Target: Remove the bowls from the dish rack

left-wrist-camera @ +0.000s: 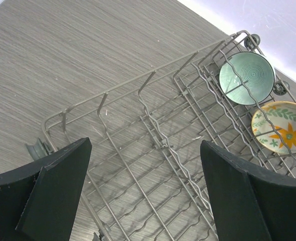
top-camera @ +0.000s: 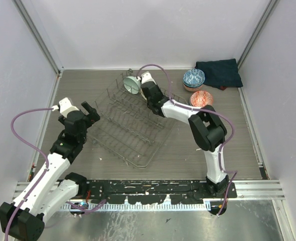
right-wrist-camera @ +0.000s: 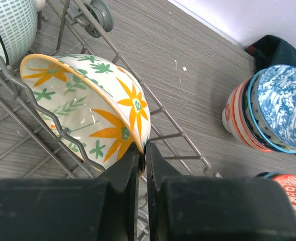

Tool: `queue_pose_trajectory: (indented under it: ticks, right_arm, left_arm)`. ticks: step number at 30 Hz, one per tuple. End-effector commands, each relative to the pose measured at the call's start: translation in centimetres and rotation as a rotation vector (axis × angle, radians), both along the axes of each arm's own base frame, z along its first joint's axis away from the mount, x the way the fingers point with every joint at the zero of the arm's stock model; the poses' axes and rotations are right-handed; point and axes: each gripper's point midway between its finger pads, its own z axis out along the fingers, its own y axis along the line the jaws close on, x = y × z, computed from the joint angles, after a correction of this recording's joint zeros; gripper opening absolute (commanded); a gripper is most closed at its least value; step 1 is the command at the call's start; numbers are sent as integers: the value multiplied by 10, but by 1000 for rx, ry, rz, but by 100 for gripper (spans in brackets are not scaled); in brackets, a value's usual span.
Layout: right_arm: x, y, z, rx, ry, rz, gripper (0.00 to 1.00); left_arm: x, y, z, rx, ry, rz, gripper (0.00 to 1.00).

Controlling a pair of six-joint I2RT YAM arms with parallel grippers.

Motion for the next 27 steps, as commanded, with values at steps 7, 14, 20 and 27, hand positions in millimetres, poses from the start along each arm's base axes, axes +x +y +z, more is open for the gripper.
queue_pose_trajectory:
  ticks: [7,14,20,27]
  right_arm:
    - [-8,-14,124,258,-317,-89,1]
    - [-24,-26,149,332,-366,-103,1]
    - [-42,-48,160,408,-372,-157,1]
    - [-52,-119,136,775,-226,-232,1]
  left_arm:
    - [4,0,11,-6,-44,6,98]
    - [4,0,11,-5,-43,8,98]
    - [4,0,11,-8,-45,6,98]
    - [3,-2,12,-17,-48,-3,98]
